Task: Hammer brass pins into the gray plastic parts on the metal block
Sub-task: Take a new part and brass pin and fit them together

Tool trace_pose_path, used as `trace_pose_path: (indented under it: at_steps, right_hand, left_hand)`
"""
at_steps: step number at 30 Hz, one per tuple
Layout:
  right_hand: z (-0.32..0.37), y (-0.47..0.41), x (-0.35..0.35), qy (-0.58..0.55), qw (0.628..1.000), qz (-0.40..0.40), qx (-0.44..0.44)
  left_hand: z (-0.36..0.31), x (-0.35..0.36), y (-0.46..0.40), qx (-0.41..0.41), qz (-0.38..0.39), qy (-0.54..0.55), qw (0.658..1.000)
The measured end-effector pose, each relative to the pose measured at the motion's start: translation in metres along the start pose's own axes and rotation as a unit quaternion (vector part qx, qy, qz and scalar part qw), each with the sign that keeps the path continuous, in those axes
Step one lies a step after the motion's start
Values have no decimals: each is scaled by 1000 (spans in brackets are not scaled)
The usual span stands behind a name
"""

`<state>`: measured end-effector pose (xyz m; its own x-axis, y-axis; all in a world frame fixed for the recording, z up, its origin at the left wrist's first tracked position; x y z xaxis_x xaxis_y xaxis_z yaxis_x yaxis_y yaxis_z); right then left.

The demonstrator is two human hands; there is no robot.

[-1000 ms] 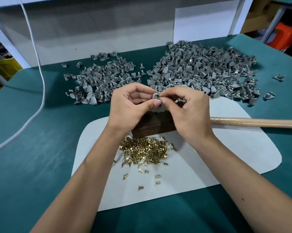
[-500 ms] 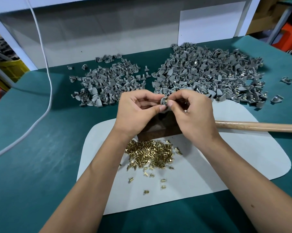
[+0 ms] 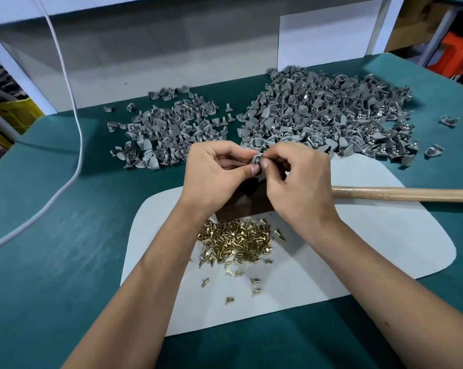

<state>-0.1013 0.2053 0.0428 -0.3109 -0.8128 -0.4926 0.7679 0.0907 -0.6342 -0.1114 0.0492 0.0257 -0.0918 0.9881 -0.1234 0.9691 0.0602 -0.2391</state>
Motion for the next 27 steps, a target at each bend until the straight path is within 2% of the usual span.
trace_pose_path:
  at_steps: [7, 12, 18, 27]
  right_hand:
    - [2, 1, 0, 25, 999, -20, 5]
    - [-3, -2, -1, -1, 1000, 0, 14]
    - [-5, -5, 2, -3, 998, 53, -37]
    - [-2, -6, -7, 37, 990, 8, -135]
  left_hand:
    - [-4, 4, 2, -10, -31, -52, 998]
    - [-9, 8, 4, 17, -7, -82, 996]
    - [-6, 2, 3, 28, -19, -105, 994]
    - [-2, 1, 1, 19, -7, -73, 997]
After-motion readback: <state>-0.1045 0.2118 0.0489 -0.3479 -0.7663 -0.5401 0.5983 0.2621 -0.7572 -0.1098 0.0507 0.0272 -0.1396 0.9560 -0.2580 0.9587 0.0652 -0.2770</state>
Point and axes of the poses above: each hand's wrist, its own y-axis away from the middle knuckle, its own x-axis out of the palm, z = x × y, the point moved 7 cm from there along -y, towards the middle knuckle, and after that the axes turned 3 degrees about -x, right-handed, at the moved point
